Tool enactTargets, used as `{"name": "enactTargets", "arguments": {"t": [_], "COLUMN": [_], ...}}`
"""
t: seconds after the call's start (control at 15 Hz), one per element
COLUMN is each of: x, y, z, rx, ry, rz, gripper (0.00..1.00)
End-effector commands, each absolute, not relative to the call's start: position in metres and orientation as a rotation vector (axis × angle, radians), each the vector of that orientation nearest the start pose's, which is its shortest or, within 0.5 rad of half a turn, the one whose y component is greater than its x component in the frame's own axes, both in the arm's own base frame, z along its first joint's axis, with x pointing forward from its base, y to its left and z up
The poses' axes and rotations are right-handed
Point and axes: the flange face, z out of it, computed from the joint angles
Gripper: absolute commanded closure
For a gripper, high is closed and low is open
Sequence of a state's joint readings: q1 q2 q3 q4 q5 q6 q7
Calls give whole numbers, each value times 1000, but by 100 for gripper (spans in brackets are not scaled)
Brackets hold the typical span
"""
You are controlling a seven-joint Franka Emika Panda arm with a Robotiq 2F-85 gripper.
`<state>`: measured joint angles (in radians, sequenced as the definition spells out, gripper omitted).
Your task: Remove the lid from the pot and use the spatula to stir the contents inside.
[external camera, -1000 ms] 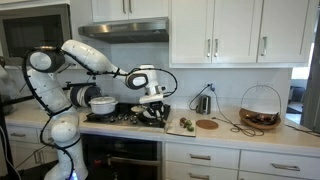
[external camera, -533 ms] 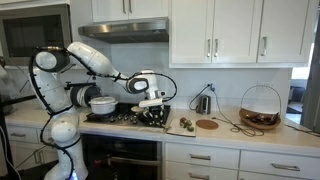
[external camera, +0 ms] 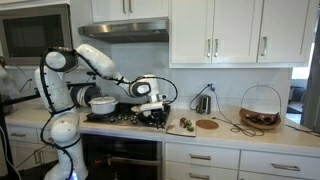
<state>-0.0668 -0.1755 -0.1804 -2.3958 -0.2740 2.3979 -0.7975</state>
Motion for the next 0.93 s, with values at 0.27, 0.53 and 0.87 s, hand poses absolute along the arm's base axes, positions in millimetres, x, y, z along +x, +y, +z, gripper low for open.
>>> {"name": "enactTargets", "arguments": {"t": [0.27,0.53,0.87], "x": [513,537,554], "y": [-141,-131,-105], "z": [395,377,353], "rx": [-3190,-3137,-3083], "ry": [-1095,-1146,-1212], "rz": [-99,-15,84], "gripper": [92,92,92]}}
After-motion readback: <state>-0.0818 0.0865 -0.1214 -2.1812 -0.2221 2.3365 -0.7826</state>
